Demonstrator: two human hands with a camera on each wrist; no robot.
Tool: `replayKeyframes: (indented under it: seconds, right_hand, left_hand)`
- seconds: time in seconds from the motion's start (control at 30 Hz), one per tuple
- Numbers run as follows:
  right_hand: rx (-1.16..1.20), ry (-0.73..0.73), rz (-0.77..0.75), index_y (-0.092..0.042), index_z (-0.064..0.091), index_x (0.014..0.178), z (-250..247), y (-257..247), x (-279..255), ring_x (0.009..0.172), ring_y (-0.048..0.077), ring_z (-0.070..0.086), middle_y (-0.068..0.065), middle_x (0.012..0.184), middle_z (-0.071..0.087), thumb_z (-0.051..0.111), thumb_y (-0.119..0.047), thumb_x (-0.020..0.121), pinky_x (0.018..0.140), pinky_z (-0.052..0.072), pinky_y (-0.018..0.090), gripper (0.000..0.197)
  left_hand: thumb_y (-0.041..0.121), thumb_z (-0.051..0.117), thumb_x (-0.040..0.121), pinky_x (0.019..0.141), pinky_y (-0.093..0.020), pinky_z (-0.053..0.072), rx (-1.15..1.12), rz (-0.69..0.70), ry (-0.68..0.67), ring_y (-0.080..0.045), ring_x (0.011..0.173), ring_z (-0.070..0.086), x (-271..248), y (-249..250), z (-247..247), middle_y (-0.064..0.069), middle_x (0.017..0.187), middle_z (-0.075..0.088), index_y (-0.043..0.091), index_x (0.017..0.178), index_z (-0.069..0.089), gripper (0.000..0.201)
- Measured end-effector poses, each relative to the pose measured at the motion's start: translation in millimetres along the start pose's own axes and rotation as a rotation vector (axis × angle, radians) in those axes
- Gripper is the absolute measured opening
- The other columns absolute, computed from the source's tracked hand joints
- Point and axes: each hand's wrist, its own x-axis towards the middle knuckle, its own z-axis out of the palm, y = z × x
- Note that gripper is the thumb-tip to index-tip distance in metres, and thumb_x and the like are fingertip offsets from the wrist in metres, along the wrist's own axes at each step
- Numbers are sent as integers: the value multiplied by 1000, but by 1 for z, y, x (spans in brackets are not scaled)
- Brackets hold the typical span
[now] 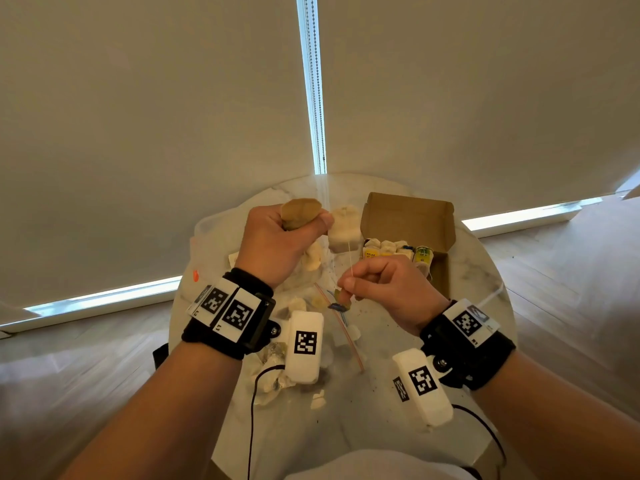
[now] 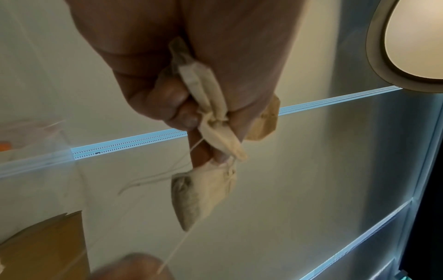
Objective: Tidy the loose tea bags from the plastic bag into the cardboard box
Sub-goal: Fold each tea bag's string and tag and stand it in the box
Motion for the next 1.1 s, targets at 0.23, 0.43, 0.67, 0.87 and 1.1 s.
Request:
replayKeyframes:
  seconds: [0.23, 0.43, 0.67, 0.87, 1.1]
  right_hand:
    - [-148, -96, 63, -7, 64, 72, -6, -3, -4, 97, 24, 70, 12, 97, 76, 56, -8, 95, 83, 51, 41, 24]
    - [-109, -144, 83, -1, 63, 70, -10, 0, -5, 113, 19, 65, 5, 114, 72, 57, -15, 82, 96, 48, 42, 19]
    - [-46, -193, 85, -22, 74, 64, -10, -6, -5, 125, 1, 53, -8, 127, 66, 59, -11, 79, 96, 43, 21, 24]
    - [-462, -100, -66, -19, 79, 86, -8, -3, -2, 109, 1, 61, -8, 108, 71, 67, -16, 90, 91, 48, 28, 12]
    - [-440, 46, -184, -4, 76, 93, -9, 2, -1, 75, 2, 67, -1, 84, 74, 64, -8, 92, 68, 50, 15, 12]
  left_hand:
    - [10, 76, 84, 59, -16, 47, 40, 4, 21, -2, 62, 64, 4, -2, -4, 11, 68, 72, 17, 80, 76, 7]
    - [8, 76, 84, 56, -14, 45, 59, 24, 14, -2, 59, 61, 3, -4, -4, 6, 68, 70, 4, 86, 77, 5]
    - [8, 74, 86, 60, -13, 47, 82, 12, -29, 0, 62, 64, 2, -4, -3, 10, 69, 72, 8, 84, 77, 3]
    - [10, 76, 85, 70, -18, 51, 87, -11, -60, -8, 75, 70, -1, -6, 2, 4, 77, 76, 12, 83, 78, 3]
    - [9, 76, 84, 63, -17, 49, 76, 19, -48, -6, 66, 66, -3, 0, 2, 4, 72, 74, 13, 79, 77, 6]
